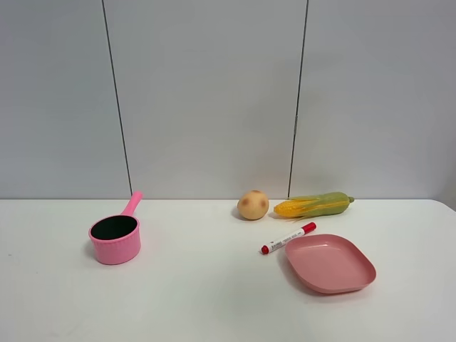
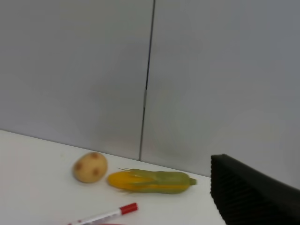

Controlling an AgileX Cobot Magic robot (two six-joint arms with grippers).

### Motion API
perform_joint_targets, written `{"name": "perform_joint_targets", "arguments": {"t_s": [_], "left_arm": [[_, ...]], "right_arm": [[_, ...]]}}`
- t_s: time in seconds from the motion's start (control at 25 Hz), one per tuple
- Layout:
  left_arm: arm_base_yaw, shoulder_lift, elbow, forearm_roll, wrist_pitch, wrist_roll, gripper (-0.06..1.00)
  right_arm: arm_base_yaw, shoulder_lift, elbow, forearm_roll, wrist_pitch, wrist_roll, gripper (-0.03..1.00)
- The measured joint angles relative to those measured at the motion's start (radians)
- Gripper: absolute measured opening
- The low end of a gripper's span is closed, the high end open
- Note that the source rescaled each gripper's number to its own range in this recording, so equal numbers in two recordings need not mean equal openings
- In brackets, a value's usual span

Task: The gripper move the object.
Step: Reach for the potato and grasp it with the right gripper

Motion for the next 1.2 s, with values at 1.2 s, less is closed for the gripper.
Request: {"name": "perform_joint_targets", "arguments": {"t_s": [1.2], "left_arm": [[0.000, 0.000, 0.000, 0.000, 0.000, 0.000, 1.00]], "right_arm": [[0.682, 1.320, -0.844, -0.953, 0.080, 1.075, 1.00]]}}
